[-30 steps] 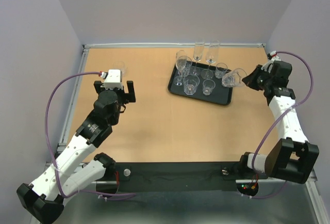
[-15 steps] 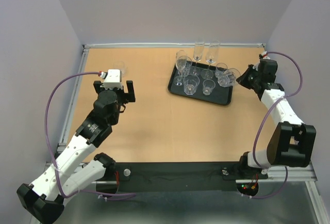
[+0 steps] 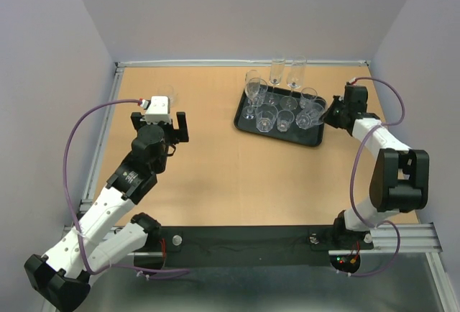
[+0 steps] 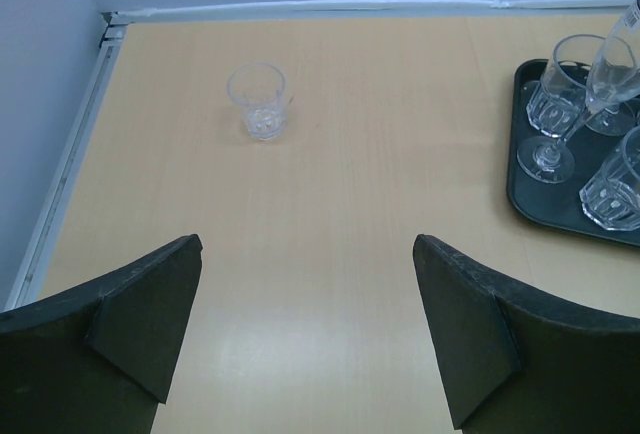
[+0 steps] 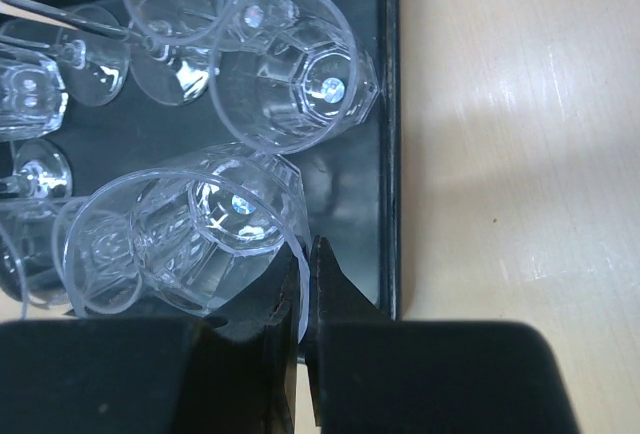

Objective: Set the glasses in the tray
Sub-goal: Place the glass into the tray

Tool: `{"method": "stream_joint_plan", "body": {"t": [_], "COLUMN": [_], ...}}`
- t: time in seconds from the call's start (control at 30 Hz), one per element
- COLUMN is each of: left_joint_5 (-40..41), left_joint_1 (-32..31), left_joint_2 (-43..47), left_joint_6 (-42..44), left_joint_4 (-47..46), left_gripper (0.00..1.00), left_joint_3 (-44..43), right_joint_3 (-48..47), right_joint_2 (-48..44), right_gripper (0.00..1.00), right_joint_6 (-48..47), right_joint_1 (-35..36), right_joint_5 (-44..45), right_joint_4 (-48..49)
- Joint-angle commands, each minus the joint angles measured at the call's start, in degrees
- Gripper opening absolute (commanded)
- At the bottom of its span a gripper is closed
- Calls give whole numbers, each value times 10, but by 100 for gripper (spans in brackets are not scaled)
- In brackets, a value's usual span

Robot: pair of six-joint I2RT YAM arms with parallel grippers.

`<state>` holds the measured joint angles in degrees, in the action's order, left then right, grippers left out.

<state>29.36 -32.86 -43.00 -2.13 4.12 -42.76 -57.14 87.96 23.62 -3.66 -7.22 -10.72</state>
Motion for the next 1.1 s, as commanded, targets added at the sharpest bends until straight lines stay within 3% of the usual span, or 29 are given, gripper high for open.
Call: {"method": "stream_joint_plan", "body": {"t": [0.0, 0.33, 0.43, 0.53, 0.67, 0.87, 1.0, 1.07], "left_joint_5": [6, 5, 5, 5, 4, -3, -44, -75], "left_joint_1": [6, 10, 10, 11, 13, 21, 47, 69], "left_joint_2": [0, -3, -4, -6, -9, -11, -18, -31], "left_joint_6": [3, 3, 3, 2, 2, -9, -23, -31], "left_joint_4": [-25, -25, -25, -25, -25, -29, -38, -38], "left_gripper": [99, 99, 98, 98, 99, 99, 99, 99], "left_joint_3": [4, 3, 3, 4, 4, 5, 3, 1], "right_joint_3": [-23, -62, -72, -77, -76, -69, -54, -39], "right_joint_2": [16, 71, 82, 80, 59, 8, -38, -74], "right_gripper": [1, 9, 24, 48, 65, 75, 82, 95], "right_joint_6": [13, 2, -1, -4, -15, -45, -127, -170], "right_joint_1": [10, 49, 57, 60, 60, 61, 59, 59], "right_joint_5": [14, 44, 49, 49, 48, 42, 8, -21], "right_joint_4": [50, 59, 60, 61, 64, 71, 69, 69]}}
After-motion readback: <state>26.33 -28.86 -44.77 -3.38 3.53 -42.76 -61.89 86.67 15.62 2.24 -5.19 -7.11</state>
